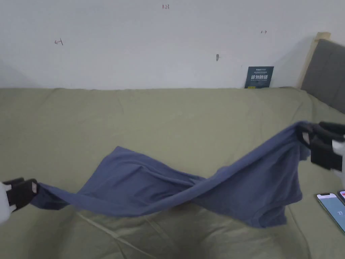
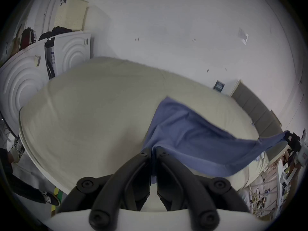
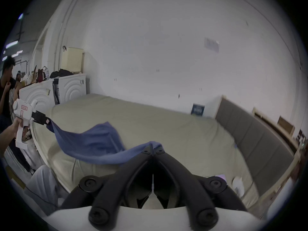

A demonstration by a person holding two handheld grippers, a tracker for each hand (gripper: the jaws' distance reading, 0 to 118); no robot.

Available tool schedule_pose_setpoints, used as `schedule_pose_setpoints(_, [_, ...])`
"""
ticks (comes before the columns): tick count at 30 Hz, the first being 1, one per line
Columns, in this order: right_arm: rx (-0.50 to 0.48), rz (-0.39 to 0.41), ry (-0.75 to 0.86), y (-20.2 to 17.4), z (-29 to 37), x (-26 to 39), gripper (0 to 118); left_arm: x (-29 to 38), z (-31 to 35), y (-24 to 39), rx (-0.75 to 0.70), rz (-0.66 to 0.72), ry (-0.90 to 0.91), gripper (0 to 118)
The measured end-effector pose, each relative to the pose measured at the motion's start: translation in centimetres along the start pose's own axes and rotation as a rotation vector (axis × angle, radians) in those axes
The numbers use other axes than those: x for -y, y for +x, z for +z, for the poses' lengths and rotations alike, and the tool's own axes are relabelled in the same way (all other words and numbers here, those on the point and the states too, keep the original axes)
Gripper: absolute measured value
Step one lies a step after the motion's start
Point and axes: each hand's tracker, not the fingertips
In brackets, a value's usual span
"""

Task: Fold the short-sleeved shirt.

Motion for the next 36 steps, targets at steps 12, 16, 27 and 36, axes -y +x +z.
schedule_pose_setpoints(12, [0.080, -0.015, 0.093, 5.7, -1.9, -14.7, 0, -14.5, 5.3, 3.6, -0.072, -0.064, 0.186, 5])
schedule_pose_setpoints(16, [0.062, -0.037, 0.047, 5.0, -2.6, -12.4, 0, -9.5, 4.2, 4.2, -0.012, -0.064, 0.103, 5])
schedule_pose_setpoints(27, [0.034, -0.109, -0.170, 5.1, -6.5, -0.4, 0, 6.9, -6.9, 7.5, 0.138, -0.083, -0.294, 5])
schedule_pose_setpoints(36, [0.095, -0.214, -0.242, 10.2, -7.3, 5.5, 0, 15.9, -11.8, 15.8, 0.252, -0.159, -0.441, 6])
